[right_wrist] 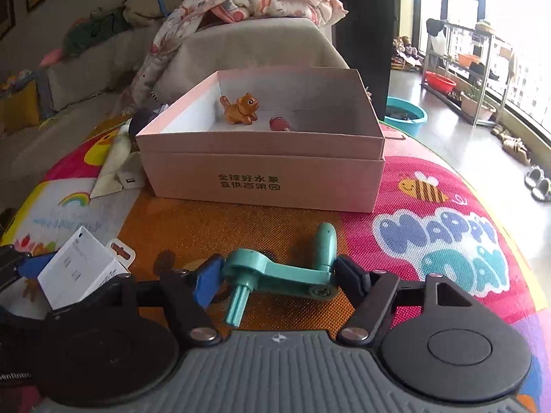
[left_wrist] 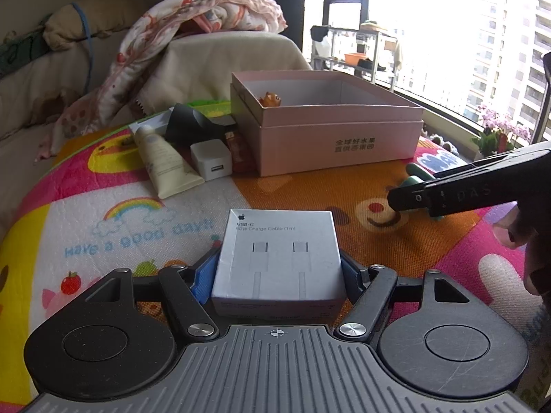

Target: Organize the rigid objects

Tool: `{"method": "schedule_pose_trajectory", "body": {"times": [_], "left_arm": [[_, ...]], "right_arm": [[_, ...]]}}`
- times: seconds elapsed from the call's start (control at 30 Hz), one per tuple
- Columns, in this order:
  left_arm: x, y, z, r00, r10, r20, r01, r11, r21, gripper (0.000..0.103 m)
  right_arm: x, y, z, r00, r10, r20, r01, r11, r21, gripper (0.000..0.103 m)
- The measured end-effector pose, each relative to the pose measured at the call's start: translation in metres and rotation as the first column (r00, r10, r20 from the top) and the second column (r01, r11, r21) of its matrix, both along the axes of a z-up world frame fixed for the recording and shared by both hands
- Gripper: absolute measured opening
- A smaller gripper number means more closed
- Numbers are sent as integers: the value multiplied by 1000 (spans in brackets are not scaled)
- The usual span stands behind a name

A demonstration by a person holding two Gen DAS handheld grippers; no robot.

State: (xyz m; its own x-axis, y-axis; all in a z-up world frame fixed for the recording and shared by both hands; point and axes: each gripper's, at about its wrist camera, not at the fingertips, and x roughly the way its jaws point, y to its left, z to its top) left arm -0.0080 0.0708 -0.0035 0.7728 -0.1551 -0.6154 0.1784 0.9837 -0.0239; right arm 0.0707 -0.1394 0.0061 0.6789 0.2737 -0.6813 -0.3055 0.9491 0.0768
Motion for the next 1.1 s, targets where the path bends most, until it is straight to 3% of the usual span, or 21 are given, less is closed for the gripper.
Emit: {"method": "schedule_pose_trajectory", "body": {"times": [0.17,0.27,0.43,0.63,0.73,0.8,0.87,0.93,0.97,1.03,1.1], "left_arm": [[-1,3,3,1000,-1,8,1,1000,-17,75],[-7,2,8,998,-50,33,51,998,-29,74],[-12,-2,39,985,-108,137,114,993,-40,74],[23,-12,97,956,-142,259,165,984,-71,74],[51,-19,118,929,-135,344,174,981,-86,74],[82,-18,129,918,-99,383,170,973,-157,75],[119,-15,129,935,-69,347,165,953,-255,75],[156,-13,112,972,-50,228,124,939,-320,72],[166,-13,102,983,-39,180,96,942,-321,72],[168,-14,83,988,-46,145,86,956,-282,72],[153,-11,72,984,-66,165,107,960,-258,72]], "right_arm": [[-29,-6,12,995,88,54,-85,994,-64,71],[-50,-13,20,985,148,93,-137,984,-116,71],[-69,-29,41,971,180,155,-156,976,-154,71],[-44,-47,88,960,105,261,-89,994,-71,71],[-22,-46,106,943,64,328,-51,997,-50,71],[-3,-37,117,923,58,381,-42,998,-49,71],[18,-26,122,891,54,452,-36,998,-48,71],[36,-20,119,864,75,497,-67,997,-34,80],[44,-14,114,871,73,486,-52,997,-56,89],[48,-9,100,903,47,427,-13,997,-82,90],[35,-15,79,931,56,360,-40,998,-51,90]]}}
